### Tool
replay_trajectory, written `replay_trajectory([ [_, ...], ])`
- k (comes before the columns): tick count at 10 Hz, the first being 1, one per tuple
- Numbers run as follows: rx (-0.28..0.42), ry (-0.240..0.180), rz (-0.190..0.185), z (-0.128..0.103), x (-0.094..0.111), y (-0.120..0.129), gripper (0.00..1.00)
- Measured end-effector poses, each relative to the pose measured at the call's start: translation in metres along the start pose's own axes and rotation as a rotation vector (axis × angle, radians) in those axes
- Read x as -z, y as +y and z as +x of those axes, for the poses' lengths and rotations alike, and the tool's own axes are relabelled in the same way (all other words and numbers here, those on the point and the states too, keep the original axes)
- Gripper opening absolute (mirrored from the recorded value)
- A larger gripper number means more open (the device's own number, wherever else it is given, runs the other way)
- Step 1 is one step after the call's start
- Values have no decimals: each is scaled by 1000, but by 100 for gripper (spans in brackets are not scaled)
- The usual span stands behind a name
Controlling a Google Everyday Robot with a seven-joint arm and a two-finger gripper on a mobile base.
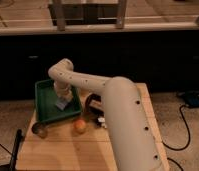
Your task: Wipe tray with sponge
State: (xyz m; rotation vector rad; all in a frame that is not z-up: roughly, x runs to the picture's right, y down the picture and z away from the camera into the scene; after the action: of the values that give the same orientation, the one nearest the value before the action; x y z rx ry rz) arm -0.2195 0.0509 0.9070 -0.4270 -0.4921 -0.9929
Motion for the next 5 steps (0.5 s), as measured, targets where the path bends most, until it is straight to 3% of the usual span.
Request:
replay_trajectory([
  [5, 0, -1, -1, 0, -1, 1, 0],
])
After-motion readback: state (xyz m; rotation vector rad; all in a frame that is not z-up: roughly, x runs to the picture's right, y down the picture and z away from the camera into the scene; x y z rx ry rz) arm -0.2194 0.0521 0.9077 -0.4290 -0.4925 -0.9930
